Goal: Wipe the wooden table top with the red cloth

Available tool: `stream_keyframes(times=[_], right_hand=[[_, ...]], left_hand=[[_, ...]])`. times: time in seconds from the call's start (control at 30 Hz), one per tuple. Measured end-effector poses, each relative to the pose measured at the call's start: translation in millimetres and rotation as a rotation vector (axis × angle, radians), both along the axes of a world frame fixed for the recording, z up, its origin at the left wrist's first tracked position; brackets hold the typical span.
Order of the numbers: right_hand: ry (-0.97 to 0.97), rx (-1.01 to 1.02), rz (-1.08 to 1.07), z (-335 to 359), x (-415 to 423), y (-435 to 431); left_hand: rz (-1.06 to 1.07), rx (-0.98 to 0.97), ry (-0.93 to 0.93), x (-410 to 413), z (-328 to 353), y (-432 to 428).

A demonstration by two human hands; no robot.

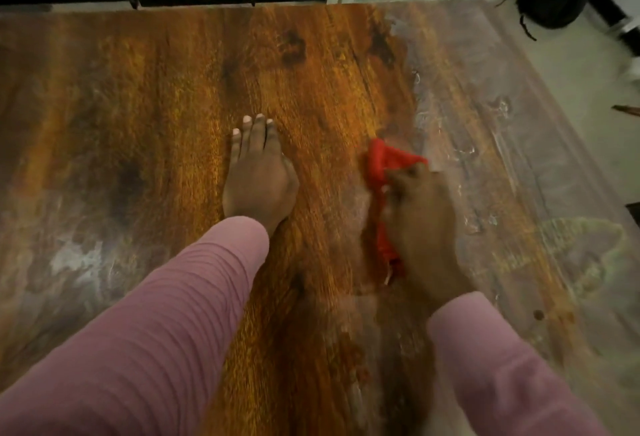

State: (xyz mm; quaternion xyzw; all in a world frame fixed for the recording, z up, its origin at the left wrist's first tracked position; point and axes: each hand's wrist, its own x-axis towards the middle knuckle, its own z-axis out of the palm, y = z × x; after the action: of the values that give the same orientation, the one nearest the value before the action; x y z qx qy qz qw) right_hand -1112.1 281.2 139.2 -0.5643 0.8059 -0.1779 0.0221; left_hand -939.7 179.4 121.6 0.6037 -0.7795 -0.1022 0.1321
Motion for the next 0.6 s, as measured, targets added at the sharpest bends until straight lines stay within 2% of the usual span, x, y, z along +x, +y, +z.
stream_keyframes(times=[0.07,0.13,0.2,0.3,0.37,0.4,0.5,0.6], right_hand=[[-0.023,-0.015,-0.153,1,-17,-5],[-0.042,-0.003,-0.199,2,-3,-4],[-0.077,-0.009,-0.130,5,34,7],[-0.093,-0.038,0.128,4,83,39],[-0.056,-0.036,0.242,4,74,53],[-0.001,-0.024,0.228,4,61,55],[0.097,0.014,-0.060,3,15,50],[0.043,0.010,-0.285,4,4,40]], left_hand=[[-0.015,-0.012,-0.002,-1,0,0],[-0.016,-0.020,-0.014,-3,-1,-1],[-0.016,-0.020,-0.029,-4,-1,-1],[-0.024,-0.031,-0.052,-3,0,-2],[-0.024,-0.039,-0.068,-4,-1,-1],[-0.017,-0.039,-0.071,-4,-2,0],[-0.011,-0.058,-0.048,-2,-1,1],[-0.072,-0.112,-0.015,-3,5,1]])
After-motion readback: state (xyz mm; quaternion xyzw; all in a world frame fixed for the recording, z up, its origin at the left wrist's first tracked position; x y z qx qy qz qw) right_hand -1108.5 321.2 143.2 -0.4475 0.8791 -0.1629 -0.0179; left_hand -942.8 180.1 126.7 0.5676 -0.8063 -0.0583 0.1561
